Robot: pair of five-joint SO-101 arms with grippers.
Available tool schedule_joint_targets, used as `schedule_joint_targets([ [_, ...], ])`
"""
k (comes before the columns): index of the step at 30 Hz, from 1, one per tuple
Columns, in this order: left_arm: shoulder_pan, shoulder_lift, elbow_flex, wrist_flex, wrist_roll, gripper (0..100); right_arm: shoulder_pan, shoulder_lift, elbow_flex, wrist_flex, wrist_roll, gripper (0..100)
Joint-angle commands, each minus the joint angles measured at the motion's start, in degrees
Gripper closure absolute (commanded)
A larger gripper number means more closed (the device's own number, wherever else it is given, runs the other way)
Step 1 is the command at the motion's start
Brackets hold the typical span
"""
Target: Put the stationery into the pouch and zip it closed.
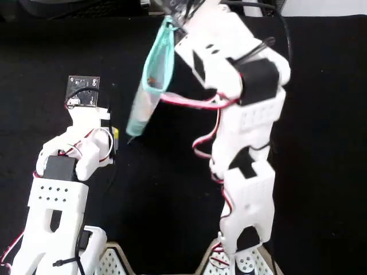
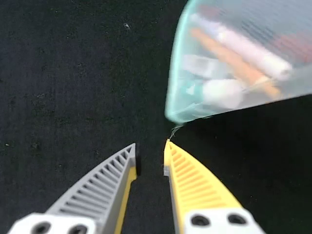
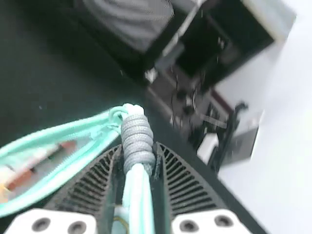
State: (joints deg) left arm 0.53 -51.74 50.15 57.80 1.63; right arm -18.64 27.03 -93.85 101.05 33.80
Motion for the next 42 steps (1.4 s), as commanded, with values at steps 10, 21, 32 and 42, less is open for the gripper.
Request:
schedule_joint_targets([
  [10, -1.80, -17.49, 2.59, -1.32, 0.53, 89, -11.78, -14.11, 10.15, 0.18, -4.66, 98.7],
  [21, -15.34, -24.53, 2.51, -4.48, 1.76, 89, -12.66, -34.59, 38.64, 0.00, -7.74, 98.7],
  [32, -4.53, -25.05, -6.02, 12.75, -12.84, 88, -16.35, -56.31, 75.91, -18.29, -7.74, 98.7],
  [42, -1.10, -25.05, -21.76, 29.19, -10.20, 77, -14.24, -59.74, 88.84, -35.78, -7.30, 98.7],
])
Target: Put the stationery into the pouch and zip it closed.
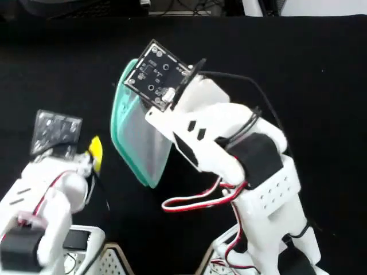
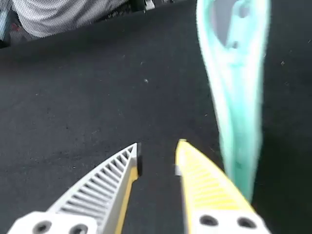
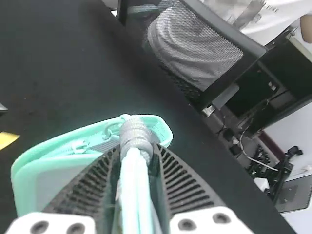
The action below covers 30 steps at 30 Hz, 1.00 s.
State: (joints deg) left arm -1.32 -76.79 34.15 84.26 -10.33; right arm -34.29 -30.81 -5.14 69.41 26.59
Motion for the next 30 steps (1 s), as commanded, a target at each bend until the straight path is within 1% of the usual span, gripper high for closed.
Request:
schedule_joint_targets([
  [1, 0.75, 0.00, -7.08, 3.60, 1.93, 75, 2.29, -1.89, 0.13, -5.45, -0.09, 98.7],
  [3, 0.75, 0.00, -9.45, 5.45, 2.20, 73, 3.87, -1.89, 0.22, -7.56, -0.09, 98.7],
  [5, 0.92, 0.00, -10.77, 6.59, 2.20, 73, 4.75, -1.89, 0.48, -8.09, -0.09, 98.7],
  [6, 1.54, 0.00, -10.95, 6.77, 2.20, 73, 4.92, -1.89, 0.57, -7.91, -0.09, 98.7],
  [8, 5.05, 0.00, -9.71, 6.59, 2.20, 73, 5.01, -2.15, 1.45, -7.21, -0.26, 98.7],
  [10, 9.63, 0.00, -6.99, 4.48, 2.20, 73, 4.75, -2.24, 2.77, -7.03, -0.35, 98.7],
  [12, 11.47, -0.09, -2.95, -0.26, 2.20, 73, 4.75, -2.24, 3.74, -7.30, -0.09, 98.7],
  [14, 10.33, -0.09, 0.92, -5.89, 1.93, 73, 4.75, -2.33, 3.74, -7.12, -0.18, 98.7],
  [16, 6.02, -0.09, 3.82, -10.81, 2.02, 73, 4.75, -2.33, 3.82, -6.77, -0.18, 98.7],
  [19, -0.92, -0.09, 6.20, -15.56, 2.20, 73, 4.75, -2.33, 4.00, -6.77, -0.18, 98.7],
  [21, -3.65, -0.09, 7.25, -17.85, 2.20, 73, 4.75, -2.33, 4.00, -6.77, -0.18, 98.7],
  [27, -3.74, -0.09, 13.14, -27.34, 2.11, 73, 4.66, -2.33, 4.00, -6.77, -0.18, 98.7],
  [30, -1.19, 0.00, 14.55, -28.92, 2.11, 73, 4.66, -2.24, 4.00, -6.77, -0.18, 98.7],
])
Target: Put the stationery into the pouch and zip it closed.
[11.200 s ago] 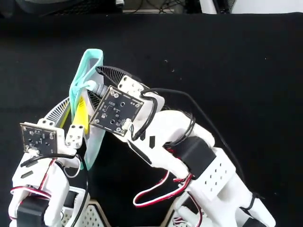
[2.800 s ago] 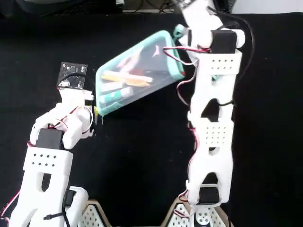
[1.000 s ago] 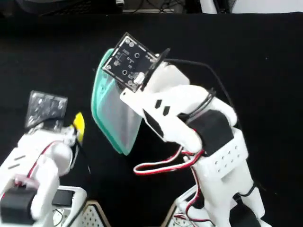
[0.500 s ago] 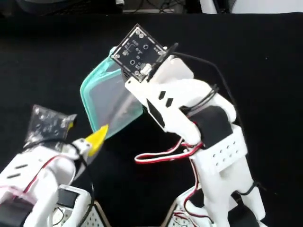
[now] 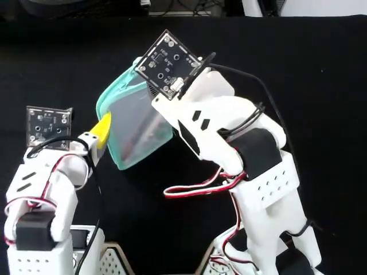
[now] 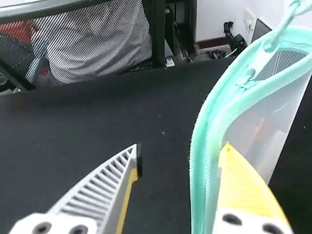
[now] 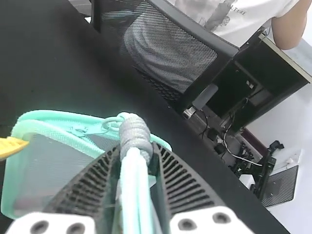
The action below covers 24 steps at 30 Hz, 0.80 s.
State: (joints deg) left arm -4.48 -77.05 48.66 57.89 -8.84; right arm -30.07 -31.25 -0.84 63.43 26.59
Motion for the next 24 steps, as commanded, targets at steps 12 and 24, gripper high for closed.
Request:
schedule_joint_targets([
  [12, 9.10, 0.70, 4.70, -10.81, 2.02, 73, 0.44, -1.89, -0.40, 0.35, -0.09, 98.7],
  [24, 13.85, -0.35, 6.02, -10.37, 5.80, 95, 0.44, -1.89, -0.40, 0.26, -0.09, 98.7],
])
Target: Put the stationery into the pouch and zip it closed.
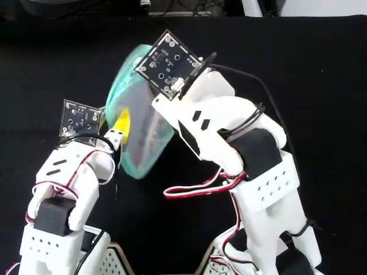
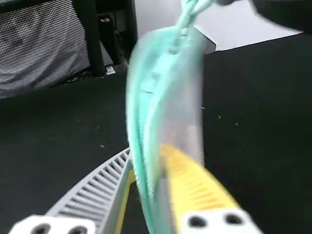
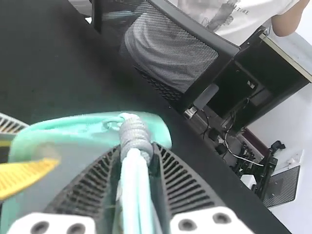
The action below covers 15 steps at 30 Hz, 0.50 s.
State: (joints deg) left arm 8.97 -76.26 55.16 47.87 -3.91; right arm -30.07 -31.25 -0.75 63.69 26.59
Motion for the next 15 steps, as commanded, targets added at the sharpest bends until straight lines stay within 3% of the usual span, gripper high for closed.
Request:
schedule_joint_targets([
  [1, 0.40, -1.93, -0.57, 0.35, 1.67, 97, 0.53, -1.89, -0.48, 0.00, -0.09, 98.7],
  [10, 0.48, -17.32, 0.66, 3.25, 2.02, 96, 0.53, -1.54, -0.40, 0.00, -0.09, 98.7],
  [15, 0.48, -17.85, 3.56, 3.16, 1.85, 94, 0.00, -1.54, 0.84, -0.26, 0.00, 98.7],
])
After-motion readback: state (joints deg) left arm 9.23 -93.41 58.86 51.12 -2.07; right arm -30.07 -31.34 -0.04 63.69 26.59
